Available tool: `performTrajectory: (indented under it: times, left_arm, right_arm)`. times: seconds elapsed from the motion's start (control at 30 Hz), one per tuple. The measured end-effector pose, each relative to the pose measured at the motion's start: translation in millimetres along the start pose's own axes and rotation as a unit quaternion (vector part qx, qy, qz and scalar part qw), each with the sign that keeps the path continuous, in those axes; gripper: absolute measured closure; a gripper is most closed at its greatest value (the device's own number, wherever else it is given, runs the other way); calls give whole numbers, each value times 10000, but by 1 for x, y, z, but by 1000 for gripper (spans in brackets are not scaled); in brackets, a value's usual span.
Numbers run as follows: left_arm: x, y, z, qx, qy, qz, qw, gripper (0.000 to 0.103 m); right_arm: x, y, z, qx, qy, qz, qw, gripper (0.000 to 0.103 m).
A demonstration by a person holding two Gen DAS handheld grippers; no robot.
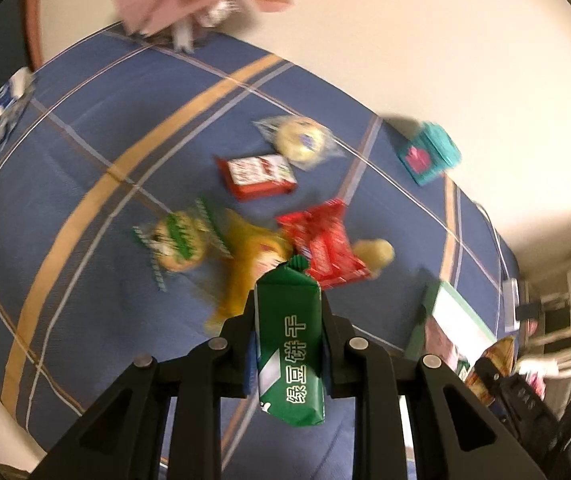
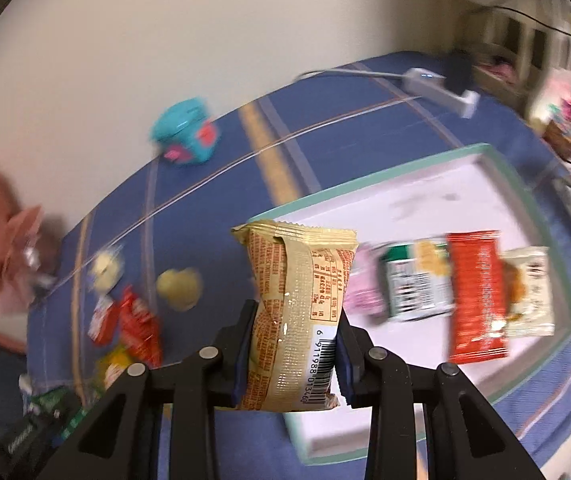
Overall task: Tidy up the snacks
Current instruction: 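Carry green biscuit pack with left tool to tray while right tool carries orange packet, then open left tool over tray while right tool releases orange packet onto red bar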
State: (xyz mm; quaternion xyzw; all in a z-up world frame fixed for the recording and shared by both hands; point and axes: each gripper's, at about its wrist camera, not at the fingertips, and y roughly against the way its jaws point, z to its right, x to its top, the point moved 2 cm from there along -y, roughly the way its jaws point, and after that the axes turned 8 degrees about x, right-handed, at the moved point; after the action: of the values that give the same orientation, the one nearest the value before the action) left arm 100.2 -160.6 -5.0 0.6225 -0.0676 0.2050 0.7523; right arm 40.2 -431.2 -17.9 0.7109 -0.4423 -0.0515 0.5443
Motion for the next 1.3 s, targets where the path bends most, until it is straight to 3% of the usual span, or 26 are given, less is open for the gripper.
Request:
performTrajectory:
  times: [0.3,0.67,0.9,1.3]
  left_arm:
    - [-37,2,79,-358,-1157,-70,9926,78]
    - [-100,-11,156,-677,-2440,-439,9664,78]
    - [-115,-20,174,-798,-2782,-564,9556,78]
    - [-118,-39,181,-922,-2832,-717,9519,78]
  right_arm:
    - [16,14,62,-503,-718,199,9959,66]
    - [23,25,109,-778,-1156,321,9897,66]
    - [26,27,129,-978,-1307,336,9860,66]
    - [19,9,132,-1104,-1276,38,9857,66]
